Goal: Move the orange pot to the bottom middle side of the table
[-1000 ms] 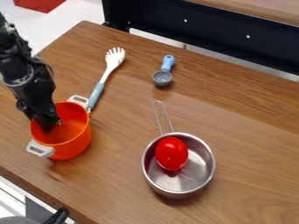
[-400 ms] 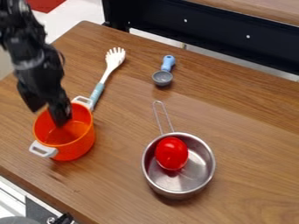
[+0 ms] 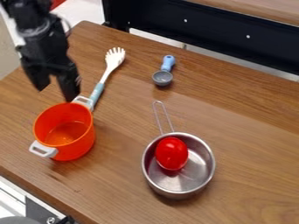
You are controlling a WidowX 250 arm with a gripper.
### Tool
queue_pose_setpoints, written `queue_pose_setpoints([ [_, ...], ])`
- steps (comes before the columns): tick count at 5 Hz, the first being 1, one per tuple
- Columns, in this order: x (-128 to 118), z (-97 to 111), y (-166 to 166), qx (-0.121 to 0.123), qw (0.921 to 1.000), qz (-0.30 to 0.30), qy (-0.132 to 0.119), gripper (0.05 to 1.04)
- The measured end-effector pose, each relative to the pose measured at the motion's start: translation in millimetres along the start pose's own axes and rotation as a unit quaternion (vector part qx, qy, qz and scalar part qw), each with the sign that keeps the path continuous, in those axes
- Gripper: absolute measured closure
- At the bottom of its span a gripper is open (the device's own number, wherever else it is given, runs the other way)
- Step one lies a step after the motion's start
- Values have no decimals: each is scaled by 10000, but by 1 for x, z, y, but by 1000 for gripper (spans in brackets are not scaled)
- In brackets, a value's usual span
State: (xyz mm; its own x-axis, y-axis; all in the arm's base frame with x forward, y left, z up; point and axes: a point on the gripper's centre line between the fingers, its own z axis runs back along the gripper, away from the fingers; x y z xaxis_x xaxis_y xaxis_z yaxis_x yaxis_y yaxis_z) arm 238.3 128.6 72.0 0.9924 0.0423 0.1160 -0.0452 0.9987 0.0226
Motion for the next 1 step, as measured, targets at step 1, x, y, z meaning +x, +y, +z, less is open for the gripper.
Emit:
queue_pose_setpoints([
  [1,22,-3,-13,-185,9990,378,-173,87],
])
